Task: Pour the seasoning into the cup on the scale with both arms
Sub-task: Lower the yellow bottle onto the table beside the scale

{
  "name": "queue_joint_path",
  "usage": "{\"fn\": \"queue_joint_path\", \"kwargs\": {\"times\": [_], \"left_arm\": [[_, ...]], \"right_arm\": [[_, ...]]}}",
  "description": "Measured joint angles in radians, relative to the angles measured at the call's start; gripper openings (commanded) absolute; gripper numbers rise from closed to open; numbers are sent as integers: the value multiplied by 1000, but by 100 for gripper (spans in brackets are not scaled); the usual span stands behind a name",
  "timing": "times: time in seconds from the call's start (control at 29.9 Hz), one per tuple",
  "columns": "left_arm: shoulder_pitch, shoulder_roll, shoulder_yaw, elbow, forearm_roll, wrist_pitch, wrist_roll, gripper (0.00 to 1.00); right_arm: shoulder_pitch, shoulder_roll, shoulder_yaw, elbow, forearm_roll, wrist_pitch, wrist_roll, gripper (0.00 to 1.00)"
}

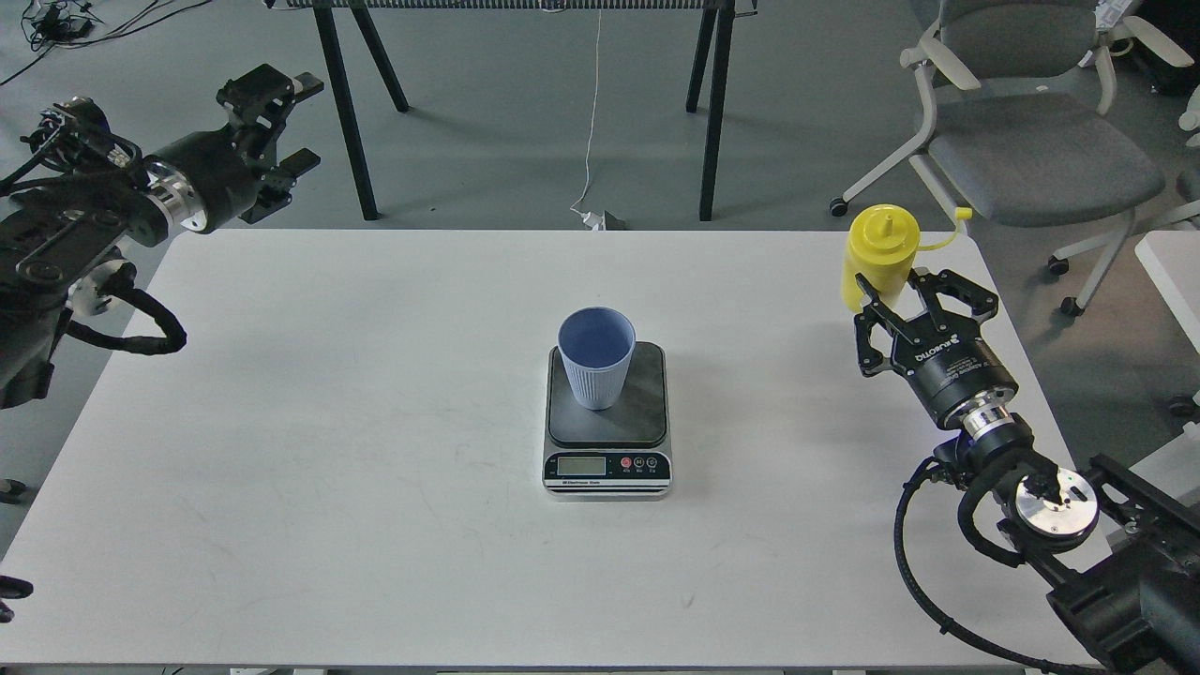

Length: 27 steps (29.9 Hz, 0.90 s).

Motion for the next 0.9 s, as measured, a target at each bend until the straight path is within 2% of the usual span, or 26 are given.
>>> {"fn": "queue_joint_path", "kwargs": {"times": [0.9], "left_arm": [[8,-3,0,0,0,0,0,99]], "right_arm": [[-112,105,1,15,25,0,15,40]]}}
